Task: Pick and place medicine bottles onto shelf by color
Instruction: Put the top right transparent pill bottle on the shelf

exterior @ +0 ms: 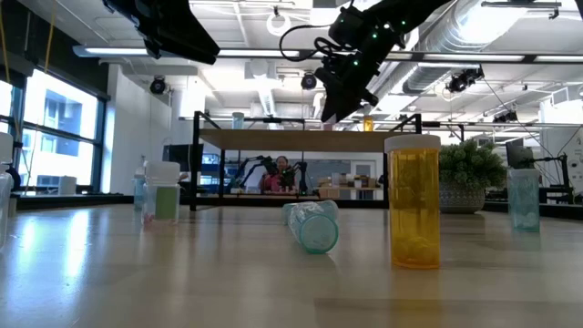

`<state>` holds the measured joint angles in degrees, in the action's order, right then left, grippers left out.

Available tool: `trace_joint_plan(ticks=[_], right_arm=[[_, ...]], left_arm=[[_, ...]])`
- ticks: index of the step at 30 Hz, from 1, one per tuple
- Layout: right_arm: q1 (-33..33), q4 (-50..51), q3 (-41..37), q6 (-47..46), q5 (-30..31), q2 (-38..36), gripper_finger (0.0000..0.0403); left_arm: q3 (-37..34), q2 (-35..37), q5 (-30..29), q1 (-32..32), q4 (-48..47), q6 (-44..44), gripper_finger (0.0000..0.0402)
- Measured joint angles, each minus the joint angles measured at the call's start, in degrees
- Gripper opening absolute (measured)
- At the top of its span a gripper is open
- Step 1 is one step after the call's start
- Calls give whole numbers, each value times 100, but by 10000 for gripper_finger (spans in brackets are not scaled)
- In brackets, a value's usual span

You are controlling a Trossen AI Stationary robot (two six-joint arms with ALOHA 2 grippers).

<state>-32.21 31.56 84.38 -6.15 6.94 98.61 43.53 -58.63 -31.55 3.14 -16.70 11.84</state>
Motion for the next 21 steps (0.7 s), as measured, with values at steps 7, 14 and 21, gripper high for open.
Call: trace_joint_plan(ticks=[7, 14, 21], right_arm=[[0, 10, 0, 20, 39, 0, 127], [0, 10, -1, 66, 35, 0, 162], [0, -94, -13, 108, 28, 5, 203]], left_arm=[[2, 0, 0, 2, -1, 0, 186], [1, 0, 2, 0, -1, -1, 186], [1, 0, 2, 0, -1, -1, 186]])
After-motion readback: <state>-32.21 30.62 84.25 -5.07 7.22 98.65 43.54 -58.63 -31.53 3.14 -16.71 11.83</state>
